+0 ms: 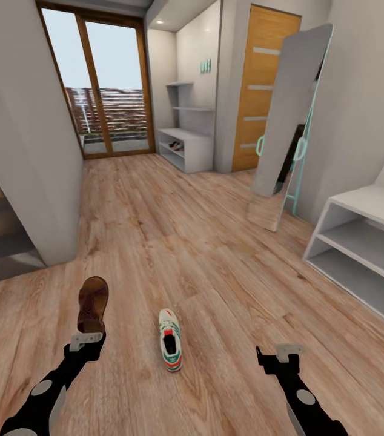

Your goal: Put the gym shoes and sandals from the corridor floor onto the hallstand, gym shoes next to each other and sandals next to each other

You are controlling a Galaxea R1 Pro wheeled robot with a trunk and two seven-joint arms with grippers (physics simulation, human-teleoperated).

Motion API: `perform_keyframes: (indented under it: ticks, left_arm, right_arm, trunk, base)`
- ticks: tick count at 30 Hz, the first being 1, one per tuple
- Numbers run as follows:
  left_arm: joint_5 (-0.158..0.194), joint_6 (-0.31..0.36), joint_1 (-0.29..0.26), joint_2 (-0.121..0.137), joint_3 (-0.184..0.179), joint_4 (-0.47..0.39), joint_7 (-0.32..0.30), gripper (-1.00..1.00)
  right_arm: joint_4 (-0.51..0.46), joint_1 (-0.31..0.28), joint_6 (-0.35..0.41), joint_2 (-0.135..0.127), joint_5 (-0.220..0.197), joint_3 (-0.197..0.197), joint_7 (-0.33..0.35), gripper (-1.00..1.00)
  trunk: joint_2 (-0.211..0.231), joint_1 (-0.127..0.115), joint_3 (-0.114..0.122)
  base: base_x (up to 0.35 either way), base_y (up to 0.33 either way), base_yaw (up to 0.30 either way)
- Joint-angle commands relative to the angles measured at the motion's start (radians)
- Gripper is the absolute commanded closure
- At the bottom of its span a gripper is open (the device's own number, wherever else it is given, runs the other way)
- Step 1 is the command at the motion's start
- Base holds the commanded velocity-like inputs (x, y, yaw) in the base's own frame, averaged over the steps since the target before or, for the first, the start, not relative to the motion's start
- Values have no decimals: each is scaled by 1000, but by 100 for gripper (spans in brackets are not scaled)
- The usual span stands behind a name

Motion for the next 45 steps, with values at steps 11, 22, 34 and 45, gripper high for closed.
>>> perform_keyframes:
  ticks: [11, 22, 34, 45]
  left_arm:
    - [-11, -7, -3, -1, 8, 1, -6, 100]
    - [-11, -11, -2, 0, 8, -9, -8, 100]
    - [-12, 15, -4, -1, 5, -30, -68, 100]
    - [-16, 285, -186, -25, -86, -35, -307, 100]
  right_arm:
    - [0, -1, -4, 0, 6, -7, 5, -100]
    - [0, -1, -4, 0, 6, -7, 4, -100]
    - [3, -1, 0, 11, 6, -5, 3, -100]
    - [-74, -6, 266, 76, 3, -5, -60, -100]
  trunk:
    - [0, 0, -1]
    - [0, 0, -1]
    - [0, 0, -1]
    - [0, 0, -1]
  base:
    - [260, 218, 169]
    - [40, 23, 114]
    - [0, 0, 3]
    - [0, 0, 0]
